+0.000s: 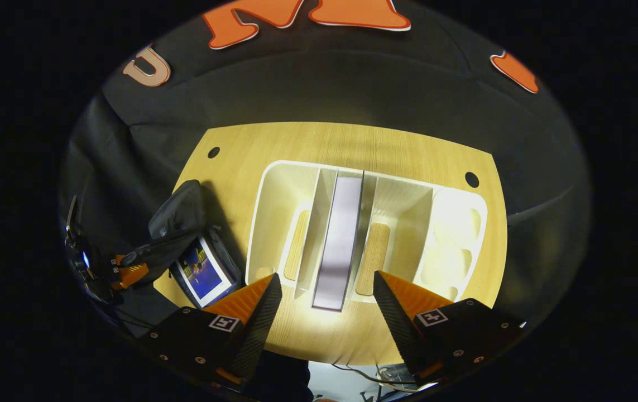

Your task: Open the schoolbag, grab two books from the bookshelf and put them into the schoolbag.

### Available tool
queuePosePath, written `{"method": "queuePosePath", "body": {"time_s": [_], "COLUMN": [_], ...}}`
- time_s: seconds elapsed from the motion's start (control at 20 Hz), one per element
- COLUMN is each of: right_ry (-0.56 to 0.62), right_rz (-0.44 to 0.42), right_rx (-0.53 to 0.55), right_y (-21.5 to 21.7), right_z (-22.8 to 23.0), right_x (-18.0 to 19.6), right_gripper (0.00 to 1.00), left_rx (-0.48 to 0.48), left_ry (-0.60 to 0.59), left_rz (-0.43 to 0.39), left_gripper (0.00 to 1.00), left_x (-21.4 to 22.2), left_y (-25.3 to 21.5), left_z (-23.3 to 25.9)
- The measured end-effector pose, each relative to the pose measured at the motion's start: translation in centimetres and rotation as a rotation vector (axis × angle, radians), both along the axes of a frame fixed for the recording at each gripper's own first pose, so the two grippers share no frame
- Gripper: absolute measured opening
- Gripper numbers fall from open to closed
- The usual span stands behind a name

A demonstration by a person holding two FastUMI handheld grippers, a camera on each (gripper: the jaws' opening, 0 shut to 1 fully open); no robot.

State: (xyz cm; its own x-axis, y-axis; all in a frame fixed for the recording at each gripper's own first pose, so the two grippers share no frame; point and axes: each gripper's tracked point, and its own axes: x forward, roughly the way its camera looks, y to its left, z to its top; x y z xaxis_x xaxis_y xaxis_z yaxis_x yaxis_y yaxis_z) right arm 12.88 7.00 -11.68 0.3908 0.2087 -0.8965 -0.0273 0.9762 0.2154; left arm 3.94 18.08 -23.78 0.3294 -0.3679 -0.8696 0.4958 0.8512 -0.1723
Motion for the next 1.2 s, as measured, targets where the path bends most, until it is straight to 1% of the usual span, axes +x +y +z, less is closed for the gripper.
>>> {"method": "queuePosePath", "body": {"time_s": [0.15, 0.25, 0.3, 0.45, 0.5, 0.55, 0.6, 0.65, 0.7, 0.9, 1.05, 1.2], "right_ry": [0.027, 0.040, 0.051, 0.071, 0.078, 0.088, 0.097, 0.097, 0.107, 0.117, 0.111, 0.088], "right_rz": [0.006, 0.006, -0.003, -0.024, -0.032, -0.045, -0.061, -0.071, -0.076, -0.125, -0.140, -0.181], "right_rx": [0.000, 0.000, -0.004, -0.019, -0.023, -0.027, -0.034, -0.039, -0.034, -0.019, -0.027, -0.025], "right_y": [0.3, 0.5, 0.3, 0.1, -0.1, -0.4, -0.5, -0.5, -0.6, -0.3, -0.1, 0.1], "right_z": [-1.5, -2.4, -2.9, -3.7, -4.1, -4.3, -4.7, -4.6, -4.5, -4.4, -3.6, -2.3], "right_x": [1.5, 2.4, 2.8, 3.4, 3.6, 3.6, 3.6, 3.6, 3.4, 2.7, 1.3, 0.4], "right_gripper": [0.98, 0.91, 0.83, 0.67, 0.60, 0.56, 0.47, 0.45, 0.41, 0.35, 0.34, 0.34], "left_rx": [-0.001, 0.002, 0.003, 0.010, 0.014, 0.017, 0.018, 0.018, 0.020, 0.015, 0.008, 0.007], "left_ry": [0.007, 0.013, 0.016, 0.018, 0.019, 0.019, 0.019, 0.018, 0.020, 0.009, 0.008, 0.001], "left_rz": [0.029, 0.042, 0.046, 0.053, 0.051, 0.051, 0.050, 0.049, 0.043, 0.010, -0.034, -0.085], "left_gripper": [0.05, 0.05, 0.04, 0.05, 0.04, 0.05, 0.05, 0.04, 0.05, 0.04, 0.04, 0.05], "left_x": [-0.3, -0.4, -0.4, -0.6, -0.6, -0.5, -0.5, -0.5, -0.5, -0.3, -0.3, -0.1], "left_y": [0.1, 0.0, -0.1, -0.2, -0.2, -0.3, -0.4, -0.5, -0.6, -0.3, 0.0, 0.2], "left_z": [-0.2, -0.4, -0.4, -0.6, -0.6, -0.6, -0.6, -0.7, -0.7, -0.6, -0.7, -0.7]}}
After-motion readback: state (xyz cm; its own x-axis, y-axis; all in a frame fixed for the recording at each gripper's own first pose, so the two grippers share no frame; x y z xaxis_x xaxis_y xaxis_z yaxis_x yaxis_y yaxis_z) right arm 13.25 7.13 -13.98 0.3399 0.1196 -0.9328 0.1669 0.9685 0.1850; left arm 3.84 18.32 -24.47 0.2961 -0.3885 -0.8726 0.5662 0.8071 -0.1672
